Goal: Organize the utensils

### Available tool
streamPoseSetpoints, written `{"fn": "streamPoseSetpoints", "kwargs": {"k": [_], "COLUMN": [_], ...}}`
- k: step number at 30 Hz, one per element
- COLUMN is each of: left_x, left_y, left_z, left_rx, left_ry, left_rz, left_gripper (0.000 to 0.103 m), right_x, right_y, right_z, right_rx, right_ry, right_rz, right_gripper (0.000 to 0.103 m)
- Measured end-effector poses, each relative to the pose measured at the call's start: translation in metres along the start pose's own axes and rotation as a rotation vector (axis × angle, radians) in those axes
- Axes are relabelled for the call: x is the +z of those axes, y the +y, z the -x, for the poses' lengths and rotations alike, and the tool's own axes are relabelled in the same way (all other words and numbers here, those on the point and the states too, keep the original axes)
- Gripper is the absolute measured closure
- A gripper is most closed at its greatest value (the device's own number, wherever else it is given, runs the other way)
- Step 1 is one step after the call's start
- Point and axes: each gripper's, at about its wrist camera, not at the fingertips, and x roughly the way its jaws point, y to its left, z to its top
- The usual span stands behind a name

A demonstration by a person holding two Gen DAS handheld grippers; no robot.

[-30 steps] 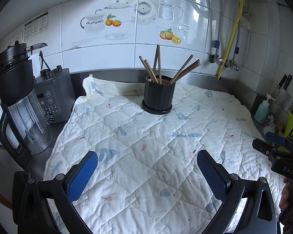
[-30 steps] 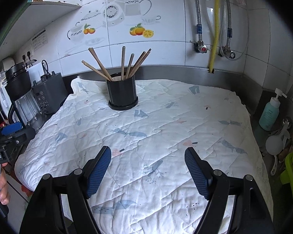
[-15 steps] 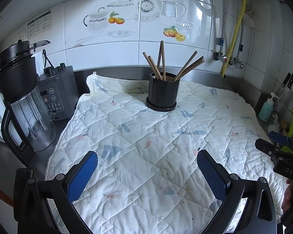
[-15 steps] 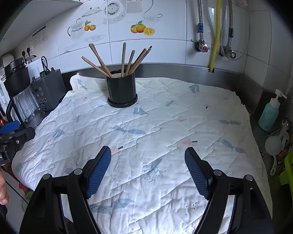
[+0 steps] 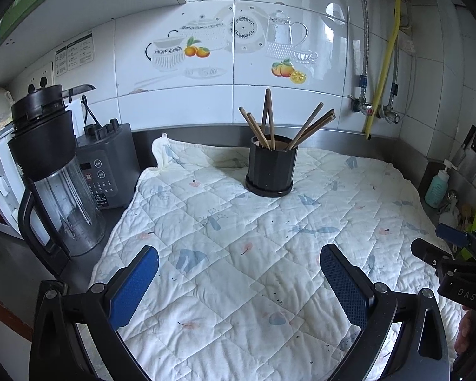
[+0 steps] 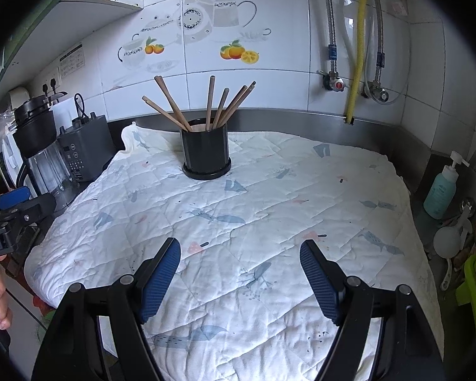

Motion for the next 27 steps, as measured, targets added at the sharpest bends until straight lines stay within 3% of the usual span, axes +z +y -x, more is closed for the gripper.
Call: {"fn": "streamPoseSetpoints", "kwargs": {"k": [27], "left_x": [0.0029], "left_y": [-0.0094], "left_z": [0.0064], "left_rx": [0.03], "left_ry": [-0.011], "left_rz": [-0.041], "left_gripper": [0.0], "right_x": [0.0008], "right_y": [0.006], "right_z": [-0.0003], "right_rx": [0.033], "right_ry": [-0.005], "right_rz": [0.017], "right_gripper": [0.011]}}
